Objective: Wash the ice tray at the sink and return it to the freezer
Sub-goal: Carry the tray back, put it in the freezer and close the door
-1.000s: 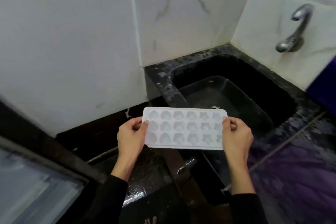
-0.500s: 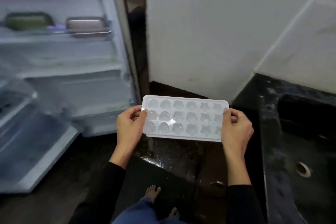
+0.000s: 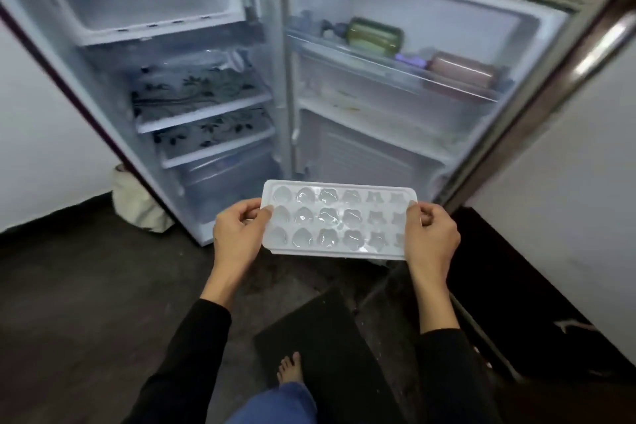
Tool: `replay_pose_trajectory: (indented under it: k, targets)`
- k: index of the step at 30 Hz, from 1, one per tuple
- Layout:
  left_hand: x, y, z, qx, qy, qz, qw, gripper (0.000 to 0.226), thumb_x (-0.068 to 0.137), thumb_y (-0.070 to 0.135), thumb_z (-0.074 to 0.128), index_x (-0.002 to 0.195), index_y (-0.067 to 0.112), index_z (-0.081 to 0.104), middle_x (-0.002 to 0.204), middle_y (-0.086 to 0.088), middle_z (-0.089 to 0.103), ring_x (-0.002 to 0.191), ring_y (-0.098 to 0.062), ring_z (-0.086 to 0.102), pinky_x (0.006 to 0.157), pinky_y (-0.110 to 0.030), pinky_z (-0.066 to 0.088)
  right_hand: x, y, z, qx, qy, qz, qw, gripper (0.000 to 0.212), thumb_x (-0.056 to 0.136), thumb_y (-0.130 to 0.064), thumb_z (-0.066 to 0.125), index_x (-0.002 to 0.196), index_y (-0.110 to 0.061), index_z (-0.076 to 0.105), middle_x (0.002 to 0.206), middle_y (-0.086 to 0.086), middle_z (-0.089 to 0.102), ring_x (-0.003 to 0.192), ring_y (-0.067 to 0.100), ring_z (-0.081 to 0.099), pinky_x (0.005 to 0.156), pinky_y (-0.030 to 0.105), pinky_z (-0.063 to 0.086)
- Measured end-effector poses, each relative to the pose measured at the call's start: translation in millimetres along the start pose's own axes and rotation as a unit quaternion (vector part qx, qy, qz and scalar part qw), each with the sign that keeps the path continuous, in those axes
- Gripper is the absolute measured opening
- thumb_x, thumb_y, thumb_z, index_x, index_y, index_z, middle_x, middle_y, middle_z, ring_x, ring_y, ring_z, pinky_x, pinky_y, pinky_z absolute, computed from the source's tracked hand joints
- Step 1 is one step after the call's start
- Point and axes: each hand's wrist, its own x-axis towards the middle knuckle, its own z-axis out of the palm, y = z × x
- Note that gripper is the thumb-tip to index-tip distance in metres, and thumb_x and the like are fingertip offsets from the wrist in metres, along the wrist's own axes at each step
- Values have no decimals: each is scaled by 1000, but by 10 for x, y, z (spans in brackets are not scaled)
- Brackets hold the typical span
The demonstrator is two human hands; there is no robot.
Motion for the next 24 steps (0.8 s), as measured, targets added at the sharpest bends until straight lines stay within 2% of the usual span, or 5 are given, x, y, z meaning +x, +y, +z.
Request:
replay_pose_trajectory:
  k: [7, 10, 19, 21, 24]
  targets:
    - [579, -62, -527, 20, 79, -10, 997, 11, 86, 16, 68, 95, 20, 72, 70, 10, 65, 64, -5, 60, 63, -19, 47, 182, -443, 970, -4, -78, -56, 995, 26, 93, -25, 55, 102, -5, 68, 80, 1, 63, 77, 18, 58, 69, 21, 34]
    - [807, -56, -745, 30, 116, -22, 993, 12, 87, 16, 69, 98, 19, 71, 75, 8, 67, 67, -4, 62, 60, -15, 48, 233, -686, 1348, -12, -118, -77, 990, 22, 91, -21, 55, 100, -6, 69, 77, -1, 60, 75, 17, 55, 69, 21, 32]
    - [1695, 125, -1035, 40, 204, -53, 977, 13, 85, 20, 70, 98, 17, 71, 85, 3, 71, 87, -17, 68, 83, -35, 56, 615, -1327, 2343, 13, -190, -114, 975, 23, 87, -23, 57, 100, -8, 69, 85, 4, 67, 79, 20, 59, 70, 23, 37]
    - [1912, 221, -1044, 41, 226, -45, 972, 18, 86, 19, 69, 103, 13, 72, 88, 1, 71, 87, -16, 68, 83, -33, 55, 751, -1513, 2534, 11, -201, -134, 970, 22, 86, -22, 58, 98, -8, 69, 81, 3, 65, 79, 23, 60, 69, 24, 36]
    - [2197, 418, -1021, 48, 258, -43, 964, 22, 87, 17, 66, 108, 10, 70, 91, 0, 69, 84, -10, 63, 70, -16, 46, 959, -1795, 2784, 8, -209, -160, 965, 23, 86, -20, 57, 99, -6, 70, 82, 6, 66, 75, 21, 57, 67, 23, 36]
